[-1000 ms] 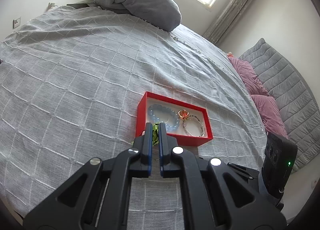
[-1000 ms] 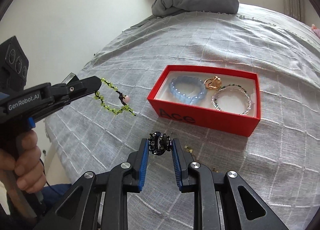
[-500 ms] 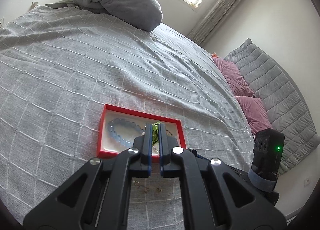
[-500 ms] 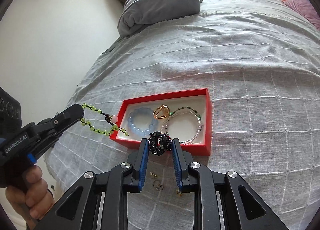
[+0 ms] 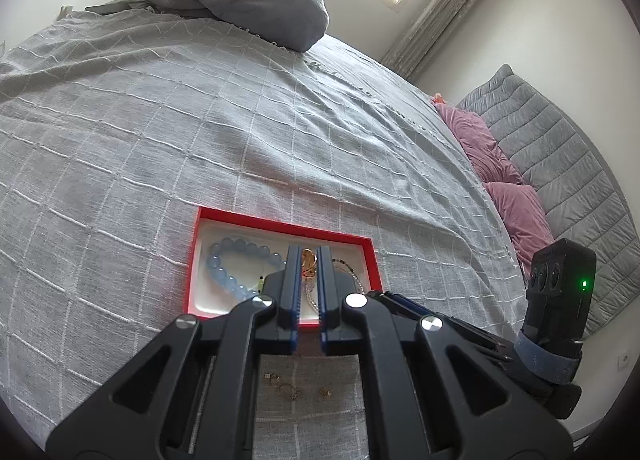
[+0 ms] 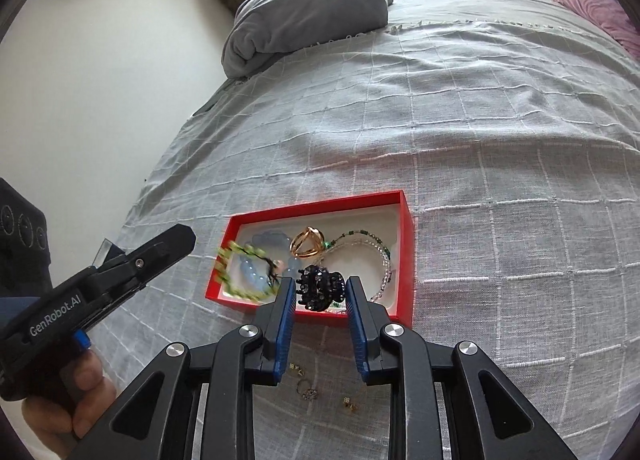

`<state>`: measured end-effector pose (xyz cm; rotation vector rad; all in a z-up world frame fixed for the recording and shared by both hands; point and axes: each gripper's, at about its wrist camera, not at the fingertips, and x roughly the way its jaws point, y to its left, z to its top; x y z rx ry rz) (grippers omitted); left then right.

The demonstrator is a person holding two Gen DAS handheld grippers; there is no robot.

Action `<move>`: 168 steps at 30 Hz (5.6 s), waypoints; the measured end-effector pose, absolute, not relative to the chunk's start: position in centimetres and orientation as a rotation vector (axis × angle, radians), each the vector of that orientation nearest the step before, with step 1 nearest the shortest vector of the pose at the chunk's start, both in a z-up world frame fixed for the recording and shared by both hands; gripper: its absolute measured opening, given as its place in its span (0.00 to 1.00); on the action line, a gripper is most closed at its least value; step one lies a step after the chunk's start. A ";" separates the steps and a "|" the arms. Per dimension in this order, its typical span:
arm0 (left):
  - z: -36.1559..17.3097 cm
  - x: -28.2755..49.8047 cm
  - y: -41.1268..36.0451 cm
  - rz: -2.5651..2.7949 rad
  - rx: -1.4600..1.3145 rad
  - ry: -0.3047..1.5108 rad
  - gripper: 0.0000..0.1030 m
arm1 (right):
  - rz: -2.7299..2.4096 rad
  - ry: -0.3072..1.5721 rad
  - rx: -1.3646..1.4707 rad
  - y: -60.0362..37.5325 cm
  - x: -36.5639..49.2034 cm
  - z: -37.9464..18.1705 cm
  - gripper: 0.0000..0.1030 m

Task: Organize jewelry
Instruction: 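Lower the green bracelet and black clip into the red box and open both tools, then withdraw both tools from the red box toward the earrings on the cover, then grasp the gold hoop earring with the left tool while the right grasps a gold stud earring, then carry both earrings into the red box and open both tools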

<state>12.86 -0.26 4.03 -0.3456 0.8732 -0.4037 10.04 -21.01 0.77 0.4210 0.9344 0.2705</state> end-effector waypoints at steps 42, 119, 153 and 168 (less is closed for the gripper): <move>0.2 7.5 -0.4 -0.324 -0.155 1.072 0.24 | 0.231 1.046 0.308 -20.7 5.5 -0.1 0.40; -1.9 6.0 2.2 -0.259 -0.292 1.157 0.15 | 0.235 1.246 0.192 -17.2 6.1 -6.1 0.06; 2.7 9.5 0.1 -0.352 -0.257 0.983 0.15 | 0.302 1.042 0.368 -21.5 7.8 1.1 0.06; 1.5 12.8 -0.5 -0.331 -0.273 0.972 0.15 | 0.280 0.966 0.386 -21.7 11.0 0.7 0.07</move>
